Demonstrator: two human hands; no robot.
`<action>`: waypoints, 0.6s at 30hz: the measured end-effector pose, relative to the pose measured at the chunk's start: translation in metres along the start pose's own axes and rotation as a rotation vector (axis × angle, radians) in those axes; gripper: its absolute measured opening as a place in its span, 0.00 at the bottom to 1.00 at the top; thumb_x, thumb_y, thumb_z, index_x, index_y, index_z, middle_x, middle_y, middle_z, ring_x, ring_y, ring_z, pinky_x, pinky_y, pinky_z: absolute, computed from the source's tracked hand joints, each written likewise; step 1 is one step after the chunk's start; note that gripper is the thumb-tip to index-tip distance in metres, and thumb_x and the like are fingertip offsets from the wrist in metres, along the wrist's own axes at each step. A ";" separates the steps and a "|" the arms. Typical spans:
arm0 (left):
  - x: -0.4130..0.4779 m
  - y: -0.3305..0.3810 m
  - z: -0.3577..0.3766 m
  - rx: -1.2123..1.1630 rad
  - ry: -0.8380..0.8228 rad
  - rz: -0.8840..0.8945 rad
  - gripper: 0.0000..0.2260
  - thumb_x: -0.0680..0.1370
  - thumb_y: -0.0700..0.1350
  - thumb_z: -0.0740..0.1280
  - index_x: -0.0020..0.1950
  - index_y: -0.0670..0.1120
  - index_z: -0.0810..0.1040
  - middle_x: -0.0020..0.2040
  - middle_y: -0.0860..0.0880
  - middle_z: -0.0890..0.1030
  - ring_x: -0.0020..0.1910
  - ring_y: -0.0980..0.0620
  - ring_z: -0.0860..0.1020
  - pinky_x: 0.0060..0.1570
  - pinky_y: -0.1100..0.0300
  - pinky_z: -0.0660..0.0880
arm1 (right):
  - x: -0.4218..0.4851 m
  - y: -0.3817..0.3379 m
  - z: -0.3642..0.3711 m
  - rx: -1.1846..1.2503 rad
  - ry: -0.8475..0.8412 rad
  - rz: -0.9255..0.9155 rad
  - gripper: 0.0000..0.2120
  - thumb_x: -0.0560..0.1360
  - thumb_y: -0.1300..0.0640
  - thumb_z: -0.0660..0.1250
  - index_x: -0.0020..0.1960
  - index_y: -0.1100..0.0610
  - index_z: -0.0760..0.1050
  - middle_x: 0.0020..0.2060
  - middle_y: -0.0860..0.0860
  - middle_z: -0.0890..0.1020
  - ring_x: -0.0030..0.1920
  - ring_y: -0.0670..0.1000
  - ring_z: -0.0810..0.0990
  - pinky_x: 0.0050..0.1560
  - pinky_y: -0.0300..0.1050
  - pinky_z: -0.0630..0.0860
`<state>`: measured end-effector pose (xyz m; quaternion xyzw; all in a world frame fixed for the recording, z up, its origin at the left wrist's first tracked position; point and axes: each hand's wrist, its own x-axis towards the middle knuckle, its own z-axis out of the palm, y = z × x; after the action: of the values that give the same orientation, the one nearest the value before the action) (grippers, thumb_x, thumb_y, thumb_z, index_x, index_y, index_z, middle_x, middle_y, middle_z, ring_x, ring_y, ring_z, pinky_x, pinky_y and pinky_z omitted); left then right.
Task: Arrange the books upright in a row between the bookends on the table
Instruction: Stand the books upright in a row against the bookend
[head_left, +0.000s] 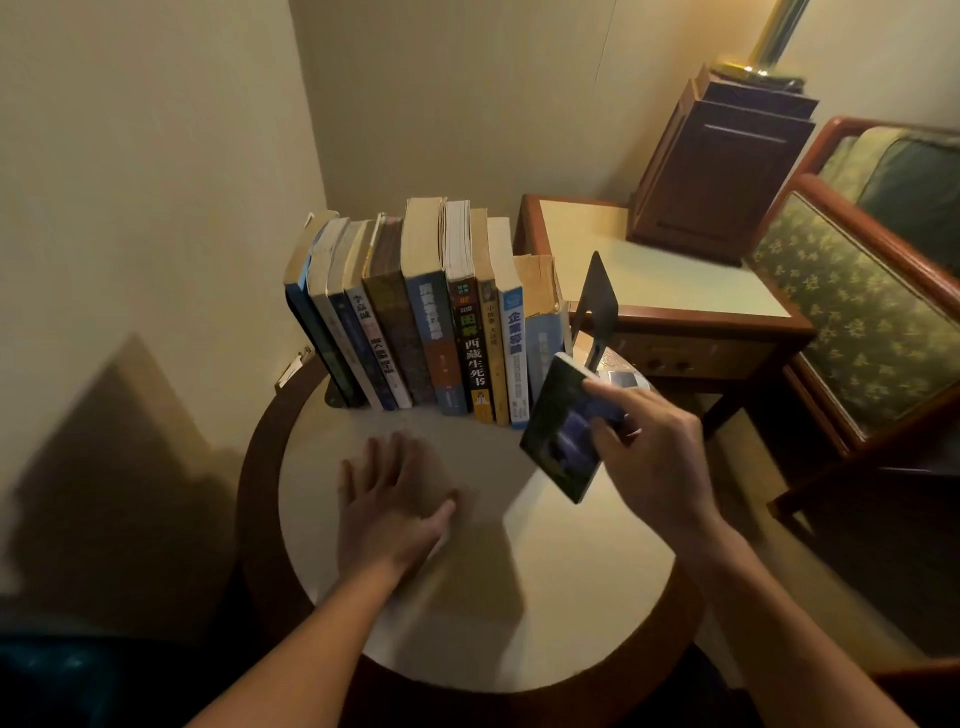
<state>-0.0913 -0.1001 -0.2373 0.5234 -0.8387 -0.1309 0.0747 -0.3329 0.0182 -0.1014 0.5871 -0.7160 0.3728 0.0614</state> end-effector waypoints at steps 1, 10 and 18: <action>0.000 0.001 0.000 0.005 0.005 -0.006 0.42 0.73 0.74 0.46 0.81 0.56 0.39 0.81 0.53 0.39 0.80 0.49 0.36 0.77 0.45 0.35 | 0.004 0.001 -0.009 -0.031 0.063 -0.013 0.17 0.74 0.68 0.72 0.63 0.61 0.80 0.51 0.56 0.85 0.48 0.49 0.83 0.45 0.28 0.74; -0.002 0.002 -0.003 -0.002 0.011 -0.001 0.42 0.74 0.76 0.44 0.82 0.55 0.41 0.82 0.52 0.40 0.79 0.49 0.36 0.77 0.45 0.35 | 0.045 0.006 -0.015 -0.167 0.403 -0.128 0.14 0.81 0.63 0.66 0.65 0.64 0.78 0.54 0.60 0.84 0.51 0.56 0.84 0.48 0.45 0.82; -0.003 0.003 -0.004 0.008 0.023 -0.016 0.41 0.75 0.75 0.45 0.82 0.56 0.42 0.82 0.54 0.41 0.80 0.50 0.36 0.78 0.45 0.37 | 0.057 0.028 0.048 -0.175 -0.033 -0.043 0.29 0.80 0.62 0.63 0.79 0.60 0.61 0.56 0.62 0.83 0.54 0.61 0.84 0.46 0.59 0.84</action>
<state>-0.0917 -0.0969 -0.2322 0.5320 -0.8340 -0.1219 0.0813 -0.3580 -0.0548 -0.1185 0.6008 -0.7340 0.2976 0.1084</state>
